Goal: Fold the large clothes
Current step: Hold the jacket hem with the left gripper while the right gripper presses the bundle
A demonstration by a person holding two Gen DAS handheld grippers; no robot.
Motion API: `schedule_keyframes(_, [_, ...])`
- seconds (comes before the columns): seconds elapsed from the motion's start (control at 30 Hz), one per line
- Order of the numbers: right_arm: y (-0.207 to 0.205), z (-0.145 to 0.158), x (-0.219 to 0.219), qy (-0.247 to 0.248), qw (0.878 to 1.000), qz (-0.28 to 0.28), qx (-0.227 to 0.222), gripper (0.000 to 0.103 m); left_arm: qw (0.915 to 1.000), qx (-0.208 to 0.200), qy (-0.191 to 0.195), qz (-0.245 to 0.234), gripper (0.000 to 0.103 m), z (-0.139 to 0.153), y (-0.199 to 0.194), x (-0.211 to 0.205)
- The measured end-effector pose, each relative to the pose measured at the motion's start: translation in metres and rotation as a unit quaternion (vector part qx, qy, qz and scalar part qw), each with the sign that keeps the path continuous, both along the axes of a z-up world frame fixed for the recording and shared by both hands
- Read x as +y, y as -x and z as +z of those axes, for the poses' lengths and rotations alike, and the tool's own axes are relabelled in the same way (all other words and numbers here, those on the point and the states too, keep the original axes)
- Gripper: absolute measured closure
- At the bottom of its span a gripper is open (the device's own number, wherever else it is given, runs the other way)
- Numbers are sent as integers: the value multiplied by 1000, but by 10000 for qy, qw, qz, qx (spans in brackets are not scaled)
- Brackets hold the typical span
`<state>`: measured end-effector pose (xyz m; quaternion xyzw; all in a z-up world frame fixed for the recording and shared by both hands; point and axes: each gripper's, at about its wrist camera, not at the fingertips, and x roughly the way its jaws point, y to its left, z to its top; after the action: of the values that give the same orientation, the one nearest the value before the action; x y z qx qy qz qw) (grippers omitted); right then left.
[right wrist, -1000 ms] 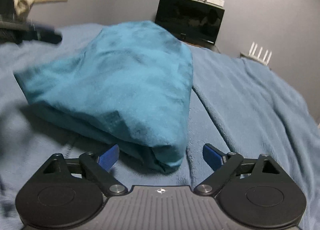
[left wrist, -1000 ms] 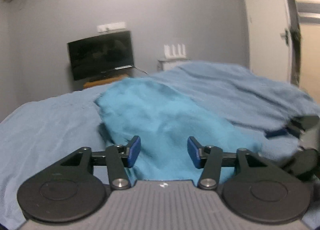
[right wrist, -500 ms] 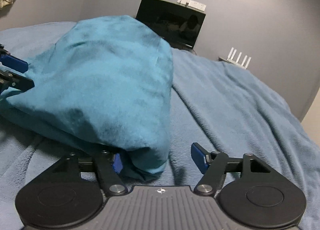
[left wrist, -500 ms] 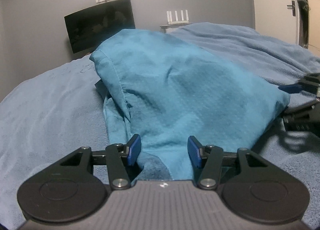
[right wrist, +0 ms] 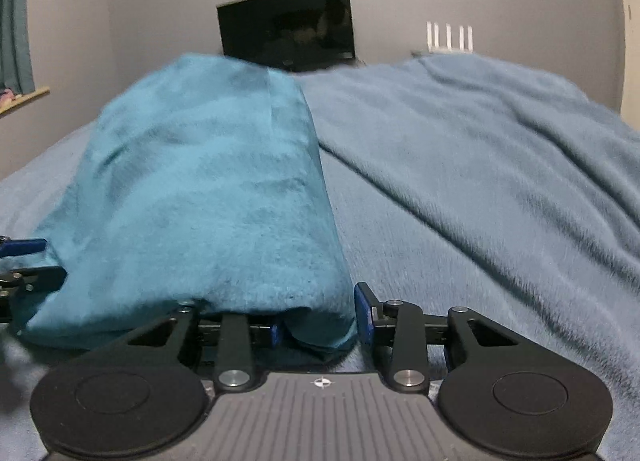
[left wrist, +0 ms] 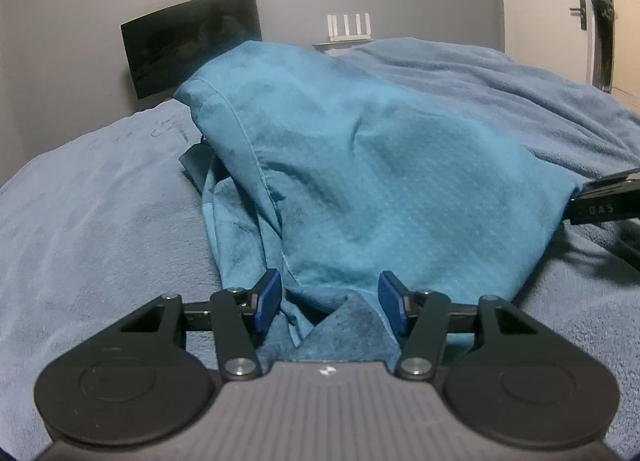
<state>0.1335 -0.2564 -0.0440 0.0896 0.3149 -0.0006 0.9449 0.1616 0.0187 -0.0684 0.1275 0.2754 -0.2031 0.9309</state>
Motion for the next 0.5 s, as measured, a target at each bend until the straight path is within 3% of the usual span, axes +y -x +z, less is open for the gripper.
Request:
schedule_keyframes(0.1, [2,4,-5,-166,9996,36,237,60,10000,-4,-76,21,49,1,0,0])
schedule_keyframes(0.23, [29,31,0,169,9992,325,176,49,10000,3,-76,30,49,2,0,-1])
schedule_keyframes(0.4, [60,69,22,535,9905,1058,-691,47,10000,5,-61,49,49,3,2,-3])
schedule_keyframes(0.5, [52,69,38,927,9806,1358,-1062,55,10000,14,-36,66,49,3,2,-2])
